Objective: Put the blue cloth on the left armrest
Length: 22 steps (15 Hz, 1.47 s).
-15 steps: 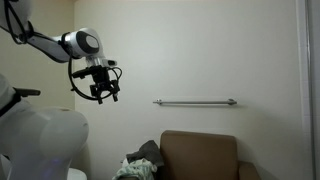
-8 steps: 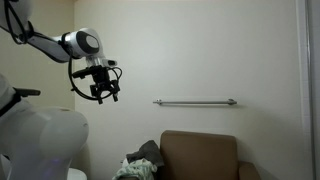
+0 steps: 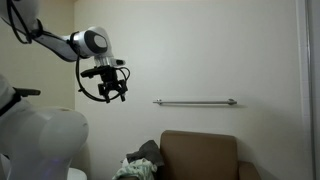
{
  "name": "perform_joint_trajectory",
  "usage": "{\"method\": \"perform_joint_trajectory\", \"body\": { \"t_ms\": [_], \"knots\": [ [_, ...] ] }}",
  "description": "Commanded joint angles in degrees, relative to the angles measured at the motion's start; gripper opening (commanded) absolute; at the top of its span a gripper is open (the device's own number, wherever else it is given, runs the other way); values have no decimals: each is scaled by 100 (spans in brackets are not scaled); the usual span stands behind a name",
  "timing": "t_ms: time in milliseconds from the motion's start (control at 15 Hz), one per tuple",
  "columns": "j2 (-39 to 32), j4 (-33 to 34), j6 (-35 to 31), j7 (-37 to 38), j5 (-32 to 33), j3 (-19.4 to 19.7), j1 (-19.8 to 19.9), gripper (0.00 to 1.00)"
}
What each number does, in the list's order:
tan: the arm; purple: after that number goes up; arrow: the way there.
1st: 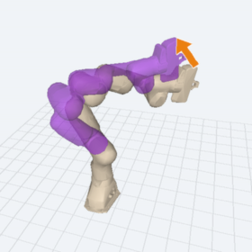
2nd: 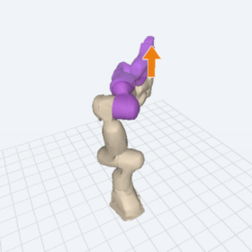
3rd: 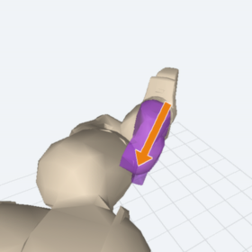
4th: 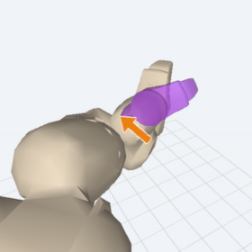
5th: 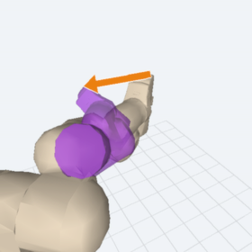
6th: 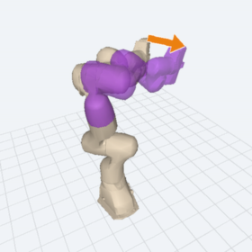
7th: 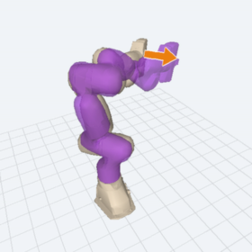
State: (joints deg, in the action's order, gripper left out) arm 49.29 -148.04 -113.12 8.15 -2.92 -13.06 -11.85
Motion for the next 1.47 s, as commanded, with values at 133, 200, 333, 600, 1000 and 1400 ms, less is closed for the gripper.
{"method": "perform_joint_trajectory", "body": {
  "t_ms": [133, 200, 333, 600, 1000, 1400],
  "knots": [
    [185, -406, -913, -732, 240, 758, 292, 100],
    [160, -479, -1105, -899, 269, 920, 348, 100],
    [63, -551, -1396, -1197, 288, 1198, 455, 100],
    [-207, -616, -1742, -1708, 342, 1624, 659, 100],
    [-1268, -518, -2341, -1856, 700, 1882, 1106, 100],
    [-2999, 47, -2847, -1606, 677, 1916, 1309, 100]
  ]
}}
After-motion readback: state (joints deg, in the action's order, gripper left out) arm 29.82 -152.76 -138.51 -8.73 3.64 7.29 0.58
